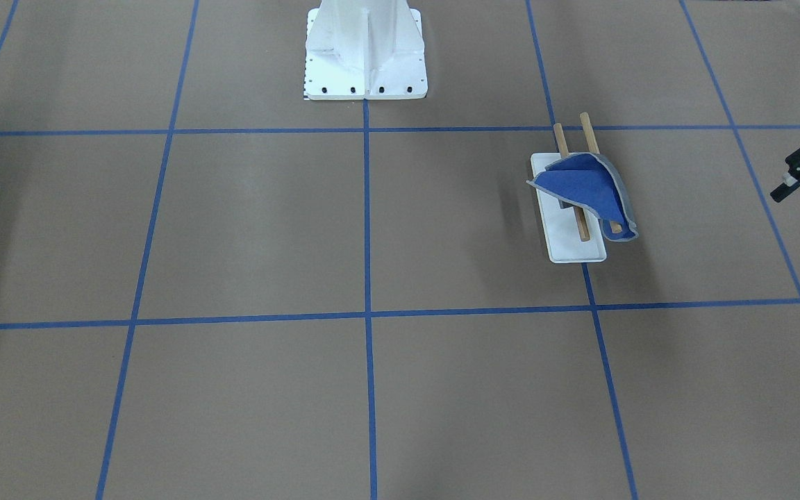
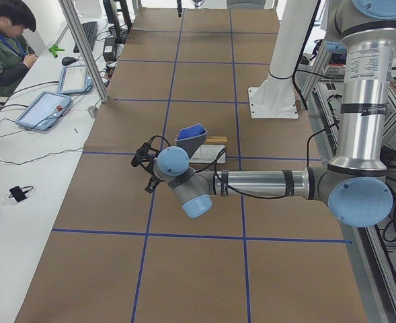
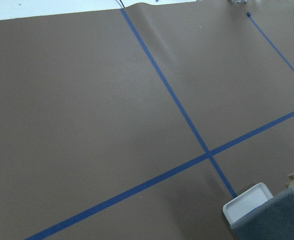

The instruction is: Hang towel on rack

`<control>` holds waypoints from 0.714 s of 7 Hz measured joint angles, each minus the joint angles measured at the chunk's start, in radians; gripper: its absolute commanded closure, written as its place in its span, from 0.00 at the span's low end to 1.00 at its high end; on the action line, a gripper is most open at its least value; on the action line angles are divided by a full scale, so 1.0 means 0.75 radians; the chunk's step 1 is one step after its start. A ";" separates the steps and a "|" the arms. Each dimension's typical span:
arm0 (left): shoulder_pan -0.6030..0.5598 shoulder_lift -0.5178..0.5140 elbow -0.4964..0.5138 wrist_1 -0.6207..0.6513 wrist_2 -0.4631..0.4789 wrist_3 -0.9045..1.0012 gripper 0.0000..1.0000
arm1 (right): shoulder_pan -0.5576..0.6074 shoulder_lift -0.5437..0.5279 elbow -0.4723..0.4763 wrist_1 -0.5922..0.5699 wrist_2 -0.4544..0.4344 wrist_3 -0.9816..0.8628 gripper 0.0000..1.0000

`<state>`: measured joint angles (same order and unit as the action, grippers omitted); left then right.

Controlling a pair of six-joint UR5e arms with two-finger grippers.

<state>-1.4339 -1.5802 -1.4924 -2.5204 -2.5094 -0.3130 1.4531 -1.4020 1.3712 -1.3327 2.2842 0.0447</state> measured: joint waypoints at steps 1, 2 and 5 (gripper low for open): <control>-0.030 -0.005 -0.009 0.133 0.037 0.144 0.02 | 0.024 -0.003 0.000 0.001 -0.003 -0.028 0.00; -0.048 -0.011 -0.027 0.264 0.101 0.267 0.02 | 0.045 -0.007 -0.001 0.001 -0.016 -0.057 0.00; -0.104 -0.074 -0.084 0.759 0.296 0.542 0.02 | 0.086 -0.033 -0.002 0.000 -0.042 -0.094 0.00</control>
<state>-1.5122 -1.6354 -1.5558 -1.9513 -2.2871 0.0938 1.5175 -1.4269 1.3699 -1.3329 2.2528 -0.0256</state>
